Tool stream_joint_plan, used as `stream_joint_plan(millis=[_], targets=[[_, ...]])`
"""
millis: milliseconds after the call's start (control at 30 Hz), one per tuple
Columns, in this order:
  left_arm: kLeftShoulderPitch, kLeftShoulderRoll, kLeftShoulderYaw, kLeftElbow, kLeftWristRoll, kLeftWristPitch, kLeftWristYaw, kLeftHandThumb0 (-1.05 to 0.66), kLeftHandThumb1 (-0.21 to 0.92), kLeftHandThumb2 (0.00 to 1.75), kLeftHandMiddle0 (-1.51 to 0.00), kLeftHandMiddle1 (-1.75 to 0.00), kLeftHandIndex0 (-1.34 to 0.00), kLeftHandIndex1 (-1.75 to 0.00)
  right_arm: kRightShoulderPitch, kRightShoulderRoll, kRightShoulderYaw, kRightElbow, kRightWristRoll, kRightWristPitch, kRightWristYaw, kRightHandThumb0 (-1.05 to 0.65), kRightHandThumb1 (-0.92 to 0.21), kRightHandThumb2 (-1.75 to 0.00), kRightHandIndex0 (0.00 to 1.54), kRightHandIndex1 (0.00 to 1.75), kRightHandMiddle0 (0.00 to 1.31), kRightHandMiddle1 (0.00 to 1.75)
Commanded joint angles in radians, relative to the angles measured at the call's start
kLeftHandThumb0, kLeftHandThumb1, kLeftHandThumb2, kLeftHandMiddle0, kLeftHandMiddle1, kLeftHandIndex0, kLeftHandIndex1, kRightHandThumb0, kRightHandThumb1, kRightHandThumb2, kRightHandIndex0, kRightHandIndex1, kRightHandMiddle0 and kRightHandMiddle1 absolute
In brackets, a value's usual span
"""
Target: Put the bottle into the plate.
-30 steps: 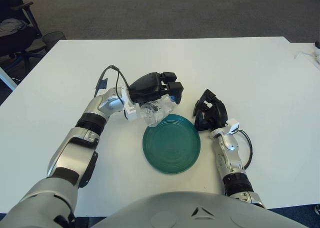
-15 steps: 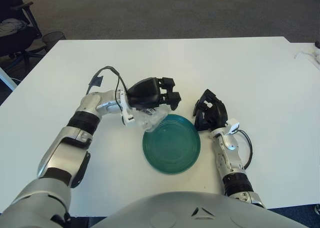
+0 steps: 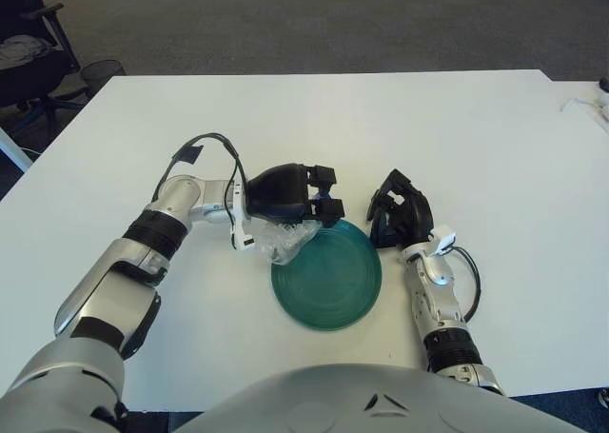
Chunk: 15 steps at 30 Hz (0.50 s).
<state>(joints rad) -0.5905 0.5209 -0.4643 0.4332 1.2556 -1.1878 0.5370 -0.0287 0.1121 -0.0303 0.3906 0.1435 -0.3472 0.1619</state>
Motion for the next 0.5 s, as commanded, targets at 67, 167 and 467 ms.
stream_joint_plan(millis=[67, 167, 467], targets=[[0.027, 0.033, -0.021, -0.073, -0.028, 0.02, 0.019, -0.55, 0.14, 1.54, -1.29, -1.75, -0.76, -1.75, 0.128, 0.001, -0.014, 0.154, 0.001, 0.144, -0.03, 0.0, -0.03, -1.62, 0.86, 1.67, 0.59, 1.75], [0.034, 0.048, -0.025, -0.095, -0.022, 0.01, 0.055, -0.55, 0.13, 1.55, -1.29, -1.75, -0.77, -1.75, 0.127, 0.0, -0.013, 0.155, 0.0, 0.145, -0.031, 0.0, -0.03, -1.62, 0.86, 1.67, 0.59, 1.75], [0.045, 0.044, -0.053, -0.143, 0.022, 0.029, 0.222, -0.56, 0.12, 1.55, -1.26, -1.75, -0.77, -1.75, 0.131, -0.004, -0.01, 0.151, 0.003, 0.142, -0.02, 0.0, -0.04, -1.62, 0.85, 1.68, 0.58, 1.75]])
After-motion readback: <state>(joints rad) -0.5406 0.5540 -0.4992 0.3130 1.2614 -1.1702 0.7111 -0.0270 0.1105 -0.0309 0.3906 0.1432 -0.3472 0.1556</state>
